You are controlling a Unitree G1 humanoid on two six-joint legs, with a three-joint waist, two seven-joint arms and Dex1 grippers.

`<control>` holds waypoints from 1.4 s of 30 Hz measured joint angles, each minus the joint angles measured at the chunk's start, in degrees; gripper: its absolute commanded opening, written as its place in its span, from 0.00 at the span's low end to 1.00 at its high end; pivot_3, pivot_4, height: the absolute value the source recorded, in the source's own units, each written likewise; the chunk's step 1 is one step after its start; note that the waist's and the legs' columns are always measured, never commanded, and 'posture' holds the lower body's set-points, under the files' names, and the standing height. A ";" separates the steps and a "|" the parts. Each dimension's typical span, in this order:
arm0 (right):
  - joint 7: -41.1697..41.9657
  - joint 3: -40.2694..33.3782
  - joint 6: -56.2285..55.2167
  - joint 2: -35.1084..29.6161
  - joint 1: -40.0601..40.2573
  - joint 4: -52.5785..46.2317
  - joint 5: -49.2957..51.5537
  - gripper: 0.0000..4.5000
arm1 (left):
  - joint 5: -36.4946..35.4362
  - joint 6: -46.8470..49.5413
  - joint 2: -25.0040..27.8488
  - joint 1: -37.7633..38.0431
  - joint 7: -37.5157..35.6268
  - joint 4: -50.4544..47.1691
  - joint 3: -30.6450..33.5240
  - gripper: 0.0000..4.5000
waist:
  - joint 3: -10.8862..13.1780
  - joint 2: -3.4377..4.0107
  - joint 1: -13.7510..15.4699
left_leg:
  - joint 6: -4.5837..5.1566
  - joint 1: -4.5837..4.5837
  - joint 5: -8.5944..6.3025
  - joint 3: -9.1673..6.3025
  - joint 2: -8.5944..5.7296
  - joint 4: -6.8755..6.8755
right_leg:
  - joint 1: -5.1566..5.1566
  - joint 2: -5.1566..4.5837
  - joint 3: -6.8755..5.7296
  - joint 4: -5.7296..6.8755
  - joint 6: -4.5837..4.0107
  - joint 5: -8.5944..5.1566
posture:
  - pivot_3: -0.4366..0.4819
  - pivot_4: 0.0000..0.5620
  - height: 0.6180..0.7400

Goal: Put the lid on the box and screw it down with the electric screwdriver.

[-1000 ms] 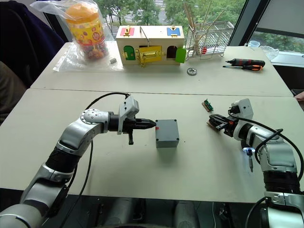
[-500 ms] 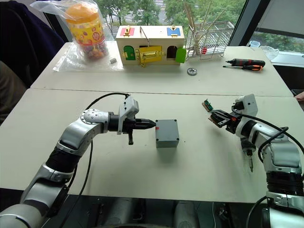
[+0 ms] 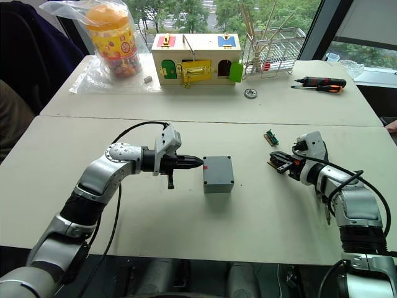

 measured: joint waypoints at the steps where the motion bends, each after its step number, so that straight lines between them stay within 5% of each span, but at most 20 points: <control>1: 0.04 0.02 -0.02 0.00 0.00 0.00 -0.03 0.01 | 0.00 0.00 0.00 0.00 0.00 0.00 0.00 0.00 | 0.00 0.00 -0.01 | 0.00 0.00 0.00 0.00 0.00 0.00 | 0.00 0.00 0.00 0.00 0.00 0.00 | 0.48 0.27 0.71; 4: 0.22 0.04 -0.03 -0.02 0.03 -0.01 -0.08 0.21 | 0.00 0.00 -0.01 0.00 0.01 0.00 0.00 0.00 | 0.00 0.00 0.00 | 0.00 0.00 0.00 0.00 0.00 0.00 | 0.00 0.00 0.00 0.00 0.00 0.00 | 0.48 0.27 0.71; 7: 0.26 0.20 -0.03 -0.02 0.47 -0.01 -0.15 0.54 | 0.00 0.00 -0.04 0.00 0.01 0.00 0.00 0.00 | 0.00 0.00 0.00 | 0.00 0.00 0.00 0.00 0.00 0.00 | 0.00 0.00 0.00 0.00 0.00 0.00 | 0.48 0.27 0.71; 26: -0.07 -1.49 2.35 -0.97 2.15 -4.36 1.44 0.54 | 0.01 -0.19 -0.64 0.00 0.01 0.01 -0.01 0.00 | 0.00 0.00 0.03 | 0.00 0.00 0.00 0.00 0.00 0.00 | 0.00 0.00 0.00 0.00 0.00 0.00 | 0.48 0.27 0.71; 29: -0.05 -1.25 2.34 -1.02 2.14 -4.36 1.19 0.35 | 0.01 -0.19 -0.76 0.00 0.01 0.00 -0.01 0.00 | 0.00 0.00 -0.01 | 0.00 0.00 0.00 0.00 0.00 0.00 | 0.00 0.00 0.00 0.00 0.00 0.00 | 0.48 0.27 0.71; 32: -0.08 -1.25 2.33 -1.01 2.09 -4.35 1.17 0.01 | 0.01 -0.19 -0.76 0.00 0.03 0.00 -0.01 0.00 | 0.00 0.00 0.01 | 0.00 0.00 0.00 0.00 0.00 0.00 | 0.00 0.00 0.00 0.00 0.00 0.00 | 0.48 0.27 0.71; 42: -0.08 -1.24 2.19 -1.01 1.92 -4.26 1.11 0.01 | 0.05 -0.26 -0.50 0.45 0.05 0.00 0.01 0.00 | 0.00 0.00 0.03 | 0.00 0.00 0.00 0.00 0.00 0.00 | 0.00 0.00 0.00 0.00 0.00 0.00 | 0.48 0.27 0.71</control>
